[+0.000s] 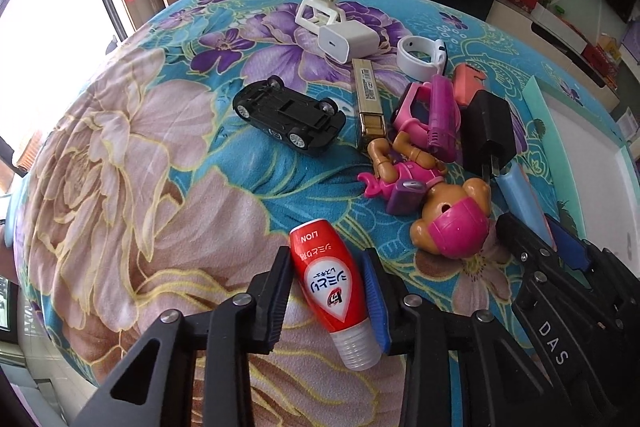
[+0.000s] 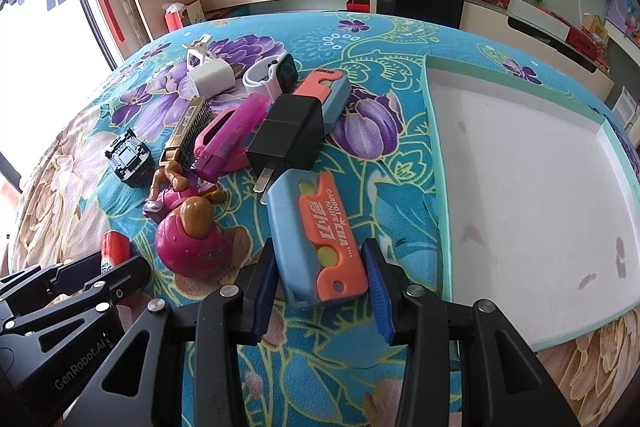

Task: Organize rigid objects
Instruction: 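Lift and carry the bottle with the left tool while the right tool carries the toy to the tray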

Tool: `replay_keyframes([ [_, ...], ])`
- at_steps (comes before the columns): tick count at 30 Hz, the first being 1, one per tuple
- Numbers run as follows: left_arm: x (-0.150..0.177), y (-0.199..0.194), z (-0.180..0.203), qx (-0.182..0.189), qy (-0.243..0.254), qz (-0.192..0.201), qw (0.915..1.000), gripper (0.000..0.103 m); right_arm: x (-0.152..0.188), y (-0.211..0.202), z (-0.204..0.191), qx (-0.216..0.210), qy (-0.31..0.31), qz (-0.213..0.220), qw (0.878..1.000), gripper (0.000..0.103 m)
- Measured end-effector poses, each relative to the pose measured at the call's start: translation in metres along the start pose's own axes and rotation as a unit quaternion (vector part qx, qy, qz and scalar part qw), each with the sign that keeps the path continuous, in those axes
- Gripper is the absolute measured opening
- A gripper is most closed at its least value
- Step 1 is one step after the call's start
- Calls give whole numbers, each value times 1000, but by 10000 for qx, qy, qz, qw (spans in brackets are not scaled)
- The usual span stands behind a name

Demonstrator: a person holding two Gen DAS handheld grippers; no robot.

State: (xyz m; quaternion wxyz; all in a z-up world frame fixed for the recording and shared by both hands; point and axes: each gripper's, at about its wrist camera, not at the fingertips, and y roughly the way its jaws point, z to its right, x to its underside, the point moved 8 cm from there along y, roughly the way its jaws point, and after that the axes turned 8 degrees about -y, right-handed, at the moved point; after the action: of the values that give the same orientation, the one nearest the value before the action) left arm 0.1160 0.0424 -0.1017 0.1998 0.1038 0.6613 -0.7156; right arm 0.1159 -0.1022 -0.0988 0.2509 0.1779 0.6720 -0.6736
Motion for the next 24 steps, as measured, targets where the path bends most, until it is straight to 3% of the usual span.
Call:
replay_keyframes([
  [13,-9,-15,-4,98,-194,276,9994,36,-8,-19,10,-229,385,399,9982,30],
  [24,-16,-33,-1,334,-246,526,9978,32,-18,-42,17,-356,571,787,9946,30],
])
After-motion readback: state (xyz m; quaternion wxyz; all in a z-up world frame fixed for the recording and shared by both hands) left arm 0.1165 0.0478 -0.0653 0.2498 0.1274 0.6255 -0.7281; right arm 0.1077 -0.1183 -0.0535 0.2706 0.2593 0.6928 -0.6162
